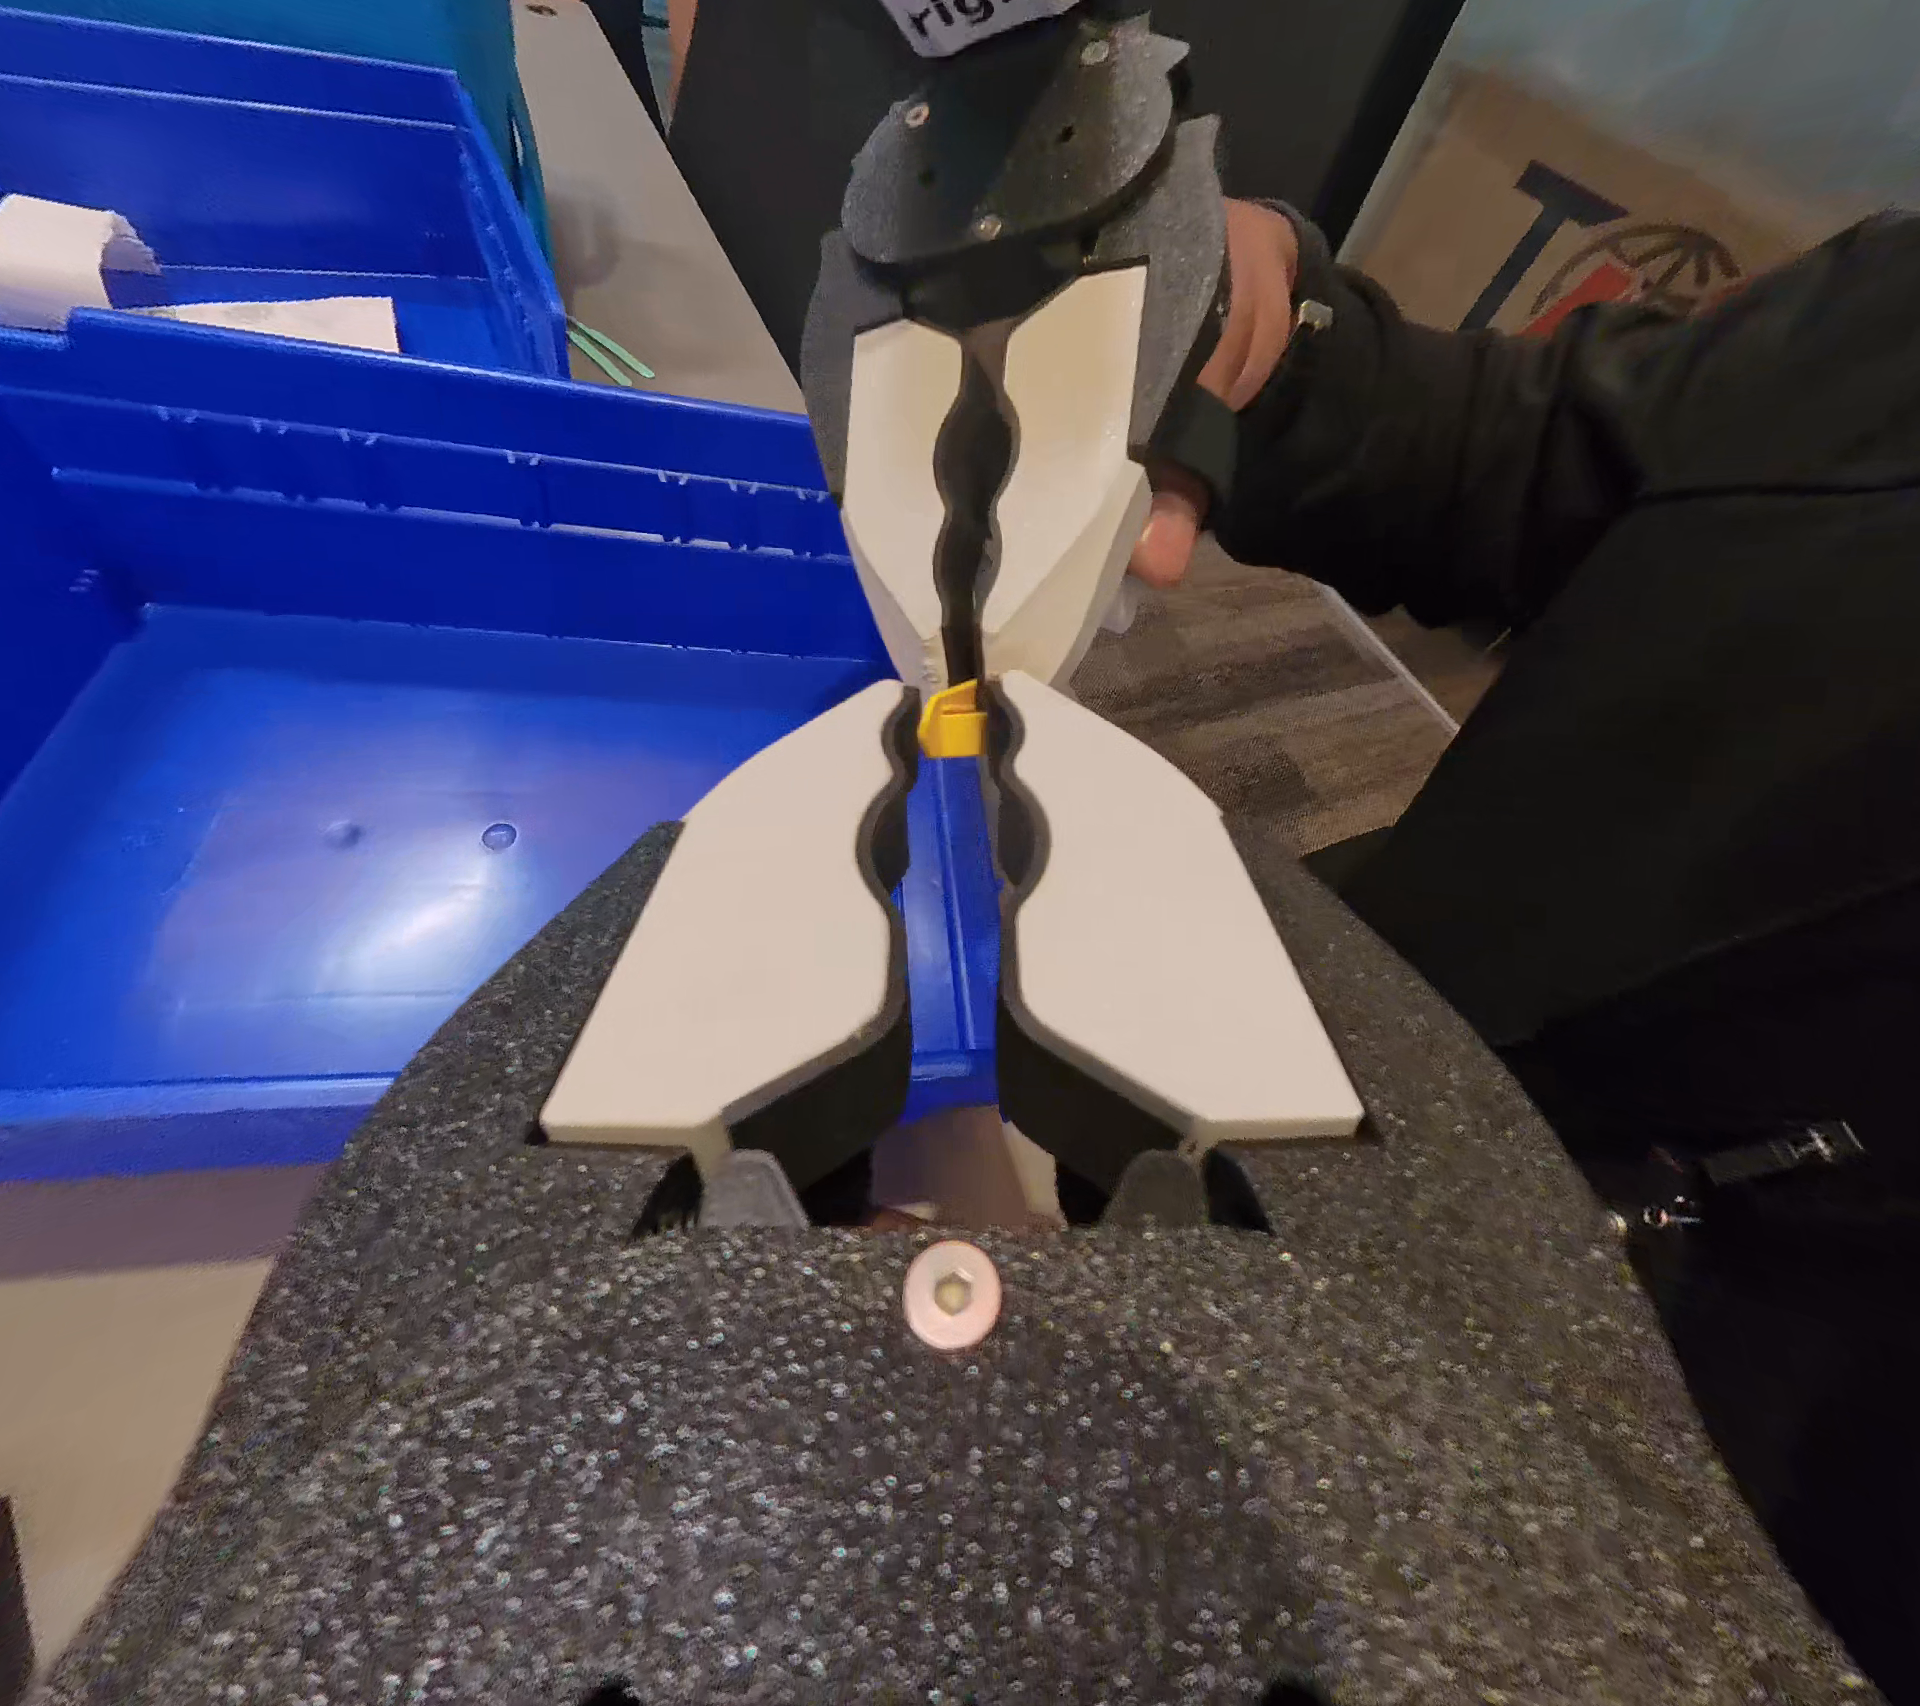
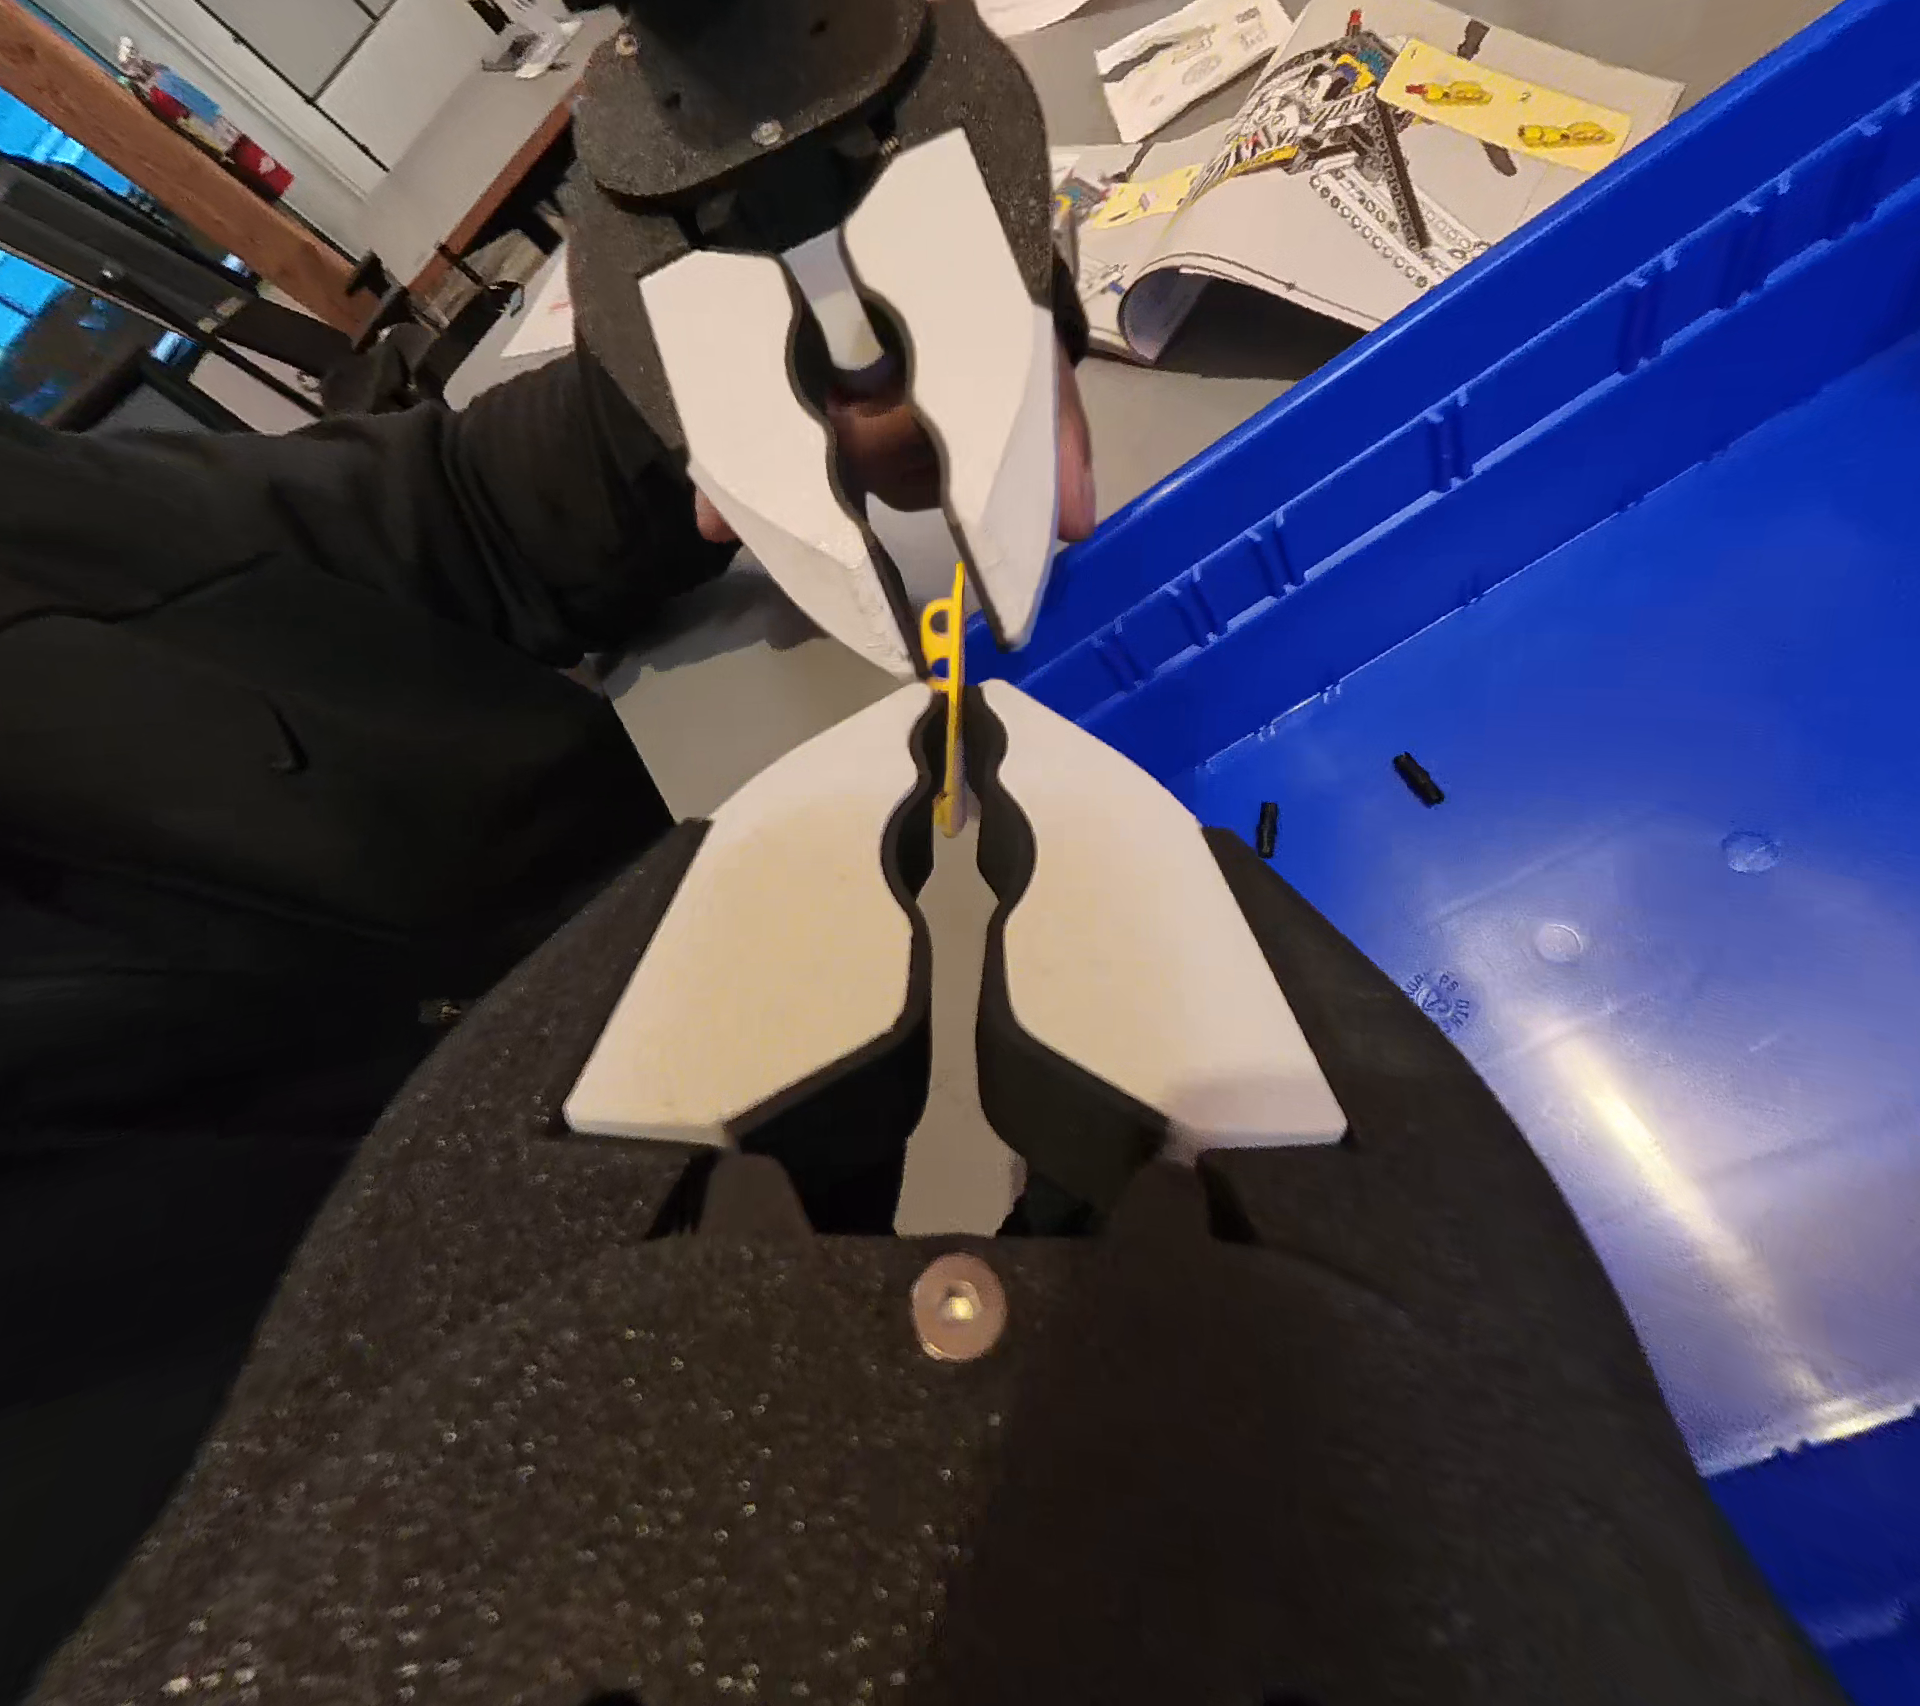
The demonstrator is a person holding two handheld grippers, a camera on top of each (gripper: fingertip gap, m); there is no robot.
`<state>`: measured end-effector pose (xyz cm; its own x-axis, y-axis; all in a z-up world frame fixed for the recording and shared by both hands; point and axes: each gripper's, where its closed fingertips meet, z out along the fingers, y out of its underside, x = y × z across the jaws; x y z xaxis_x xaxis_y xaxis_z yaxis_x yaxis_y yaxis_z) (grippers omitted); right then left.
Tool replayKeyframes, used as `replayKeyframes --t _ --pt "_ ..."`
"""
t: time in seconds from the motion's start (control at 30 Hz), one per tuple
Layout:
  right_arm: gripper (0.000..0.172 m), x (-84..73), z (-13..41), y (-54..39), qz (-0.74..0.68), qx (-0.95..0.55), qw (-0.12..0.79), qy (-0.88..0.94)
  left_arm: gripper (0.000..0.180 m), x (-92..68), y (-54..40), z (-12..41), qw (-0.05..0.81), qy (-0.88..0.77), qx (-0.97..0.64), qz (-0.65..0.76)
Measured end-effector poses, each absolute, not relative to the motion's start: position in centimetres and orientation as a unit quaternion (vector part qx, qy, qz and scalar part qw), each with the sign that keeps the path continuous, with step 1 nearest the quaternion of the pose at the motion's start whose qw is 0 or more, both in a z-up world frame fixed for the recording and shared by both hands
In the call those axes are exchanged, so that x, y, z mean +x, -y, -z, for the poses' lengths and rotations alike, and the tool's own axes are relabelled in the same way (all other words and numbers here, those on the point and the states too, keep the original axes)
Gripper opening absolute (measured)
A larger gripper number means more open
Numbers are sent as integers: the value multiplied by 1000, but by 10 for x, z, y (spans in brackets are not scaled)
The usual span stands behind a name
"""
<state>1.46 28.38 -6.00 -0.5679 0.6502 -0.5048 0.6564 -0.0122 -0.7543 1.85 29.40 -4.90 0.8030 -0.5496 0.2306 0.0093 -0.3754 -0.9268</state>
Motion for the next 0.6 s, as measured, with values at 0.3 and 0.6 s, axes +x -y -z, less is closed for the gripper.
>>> replayKeyframes --t 0.3,0.6 --pt "11 -2 55 -311 559 488 -31 -669 7 -5 -303 45 557 -48 -748 358" --pt "22 -2 53 -320 526 465 -195 -685 8 -19 -308 42 575 22 -726 376"
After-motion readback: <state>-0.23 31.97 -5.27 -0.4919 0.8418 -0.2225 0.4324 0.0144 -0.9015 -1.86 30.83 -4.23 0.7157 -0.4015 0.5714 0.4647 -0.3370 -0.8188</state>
